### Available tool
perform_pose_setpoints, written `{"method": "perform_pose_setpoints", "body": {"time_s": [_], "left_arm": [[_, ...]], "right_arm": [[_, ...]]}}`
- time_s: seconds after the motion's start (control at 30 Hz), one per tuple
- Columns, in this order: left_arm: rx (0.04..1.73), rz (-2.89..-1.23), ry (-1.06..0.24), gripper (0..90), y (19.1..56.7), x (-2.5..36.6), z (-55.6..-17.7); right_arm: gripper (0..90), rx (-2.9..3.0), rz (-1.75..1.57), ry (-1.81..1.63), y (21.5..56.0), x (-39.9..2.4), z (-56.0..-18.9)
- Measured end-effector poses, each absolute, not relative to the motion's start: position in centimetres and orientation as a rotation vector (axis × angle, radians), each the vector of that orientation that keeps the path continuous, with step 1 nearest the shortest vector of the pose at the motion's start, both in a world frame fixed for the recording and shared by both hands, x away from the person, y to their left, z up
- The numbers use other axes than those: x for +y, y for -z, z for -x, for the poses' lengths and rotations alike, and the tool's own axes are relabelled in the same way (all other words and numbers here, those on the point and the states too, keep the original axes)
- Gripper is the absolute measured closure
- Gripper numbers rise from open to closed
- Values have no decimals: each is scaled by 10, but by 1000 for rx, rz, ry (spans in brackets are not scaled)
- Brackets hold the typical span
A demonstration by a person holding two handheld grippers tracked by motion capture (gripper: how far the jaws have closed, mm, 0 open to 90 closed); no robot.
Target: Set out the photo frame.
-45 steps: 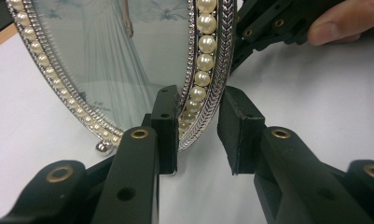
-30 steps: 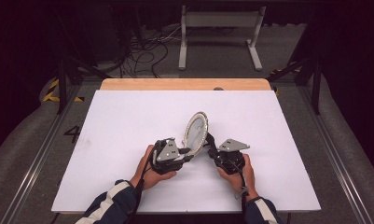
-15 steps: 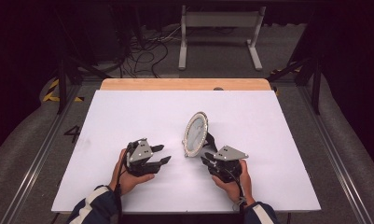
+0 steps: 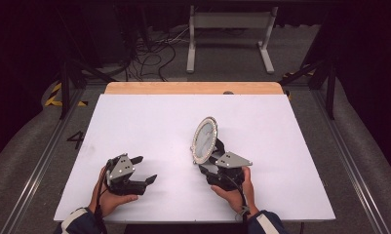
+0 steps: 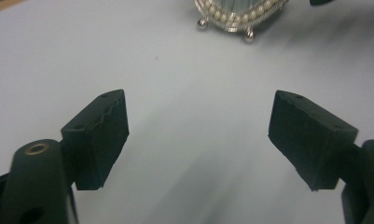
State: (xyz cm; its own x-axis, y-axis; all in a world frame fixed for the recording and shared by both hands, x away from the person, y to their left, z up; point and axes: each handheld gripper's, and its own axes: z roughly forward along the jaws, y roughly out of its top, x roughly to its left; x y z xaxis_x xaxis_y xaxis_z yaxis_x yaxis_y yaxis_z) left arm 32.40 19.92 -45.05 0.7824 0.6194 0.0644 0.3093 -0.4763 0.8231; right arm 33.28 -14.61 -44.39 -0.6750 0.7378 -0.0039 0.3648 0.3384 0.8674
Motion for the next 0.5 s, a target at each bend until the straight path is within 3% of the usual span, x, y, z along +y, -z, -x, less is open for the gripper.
{"method": "perform_pose_setpoints", "body": {"time_s": [0.5], "left_arm": [[766, -2092, -499, 190, 453, 230, -298]], "right_arm": [[389, 2106, -1018, -1299, 442, -123, -353]]}}
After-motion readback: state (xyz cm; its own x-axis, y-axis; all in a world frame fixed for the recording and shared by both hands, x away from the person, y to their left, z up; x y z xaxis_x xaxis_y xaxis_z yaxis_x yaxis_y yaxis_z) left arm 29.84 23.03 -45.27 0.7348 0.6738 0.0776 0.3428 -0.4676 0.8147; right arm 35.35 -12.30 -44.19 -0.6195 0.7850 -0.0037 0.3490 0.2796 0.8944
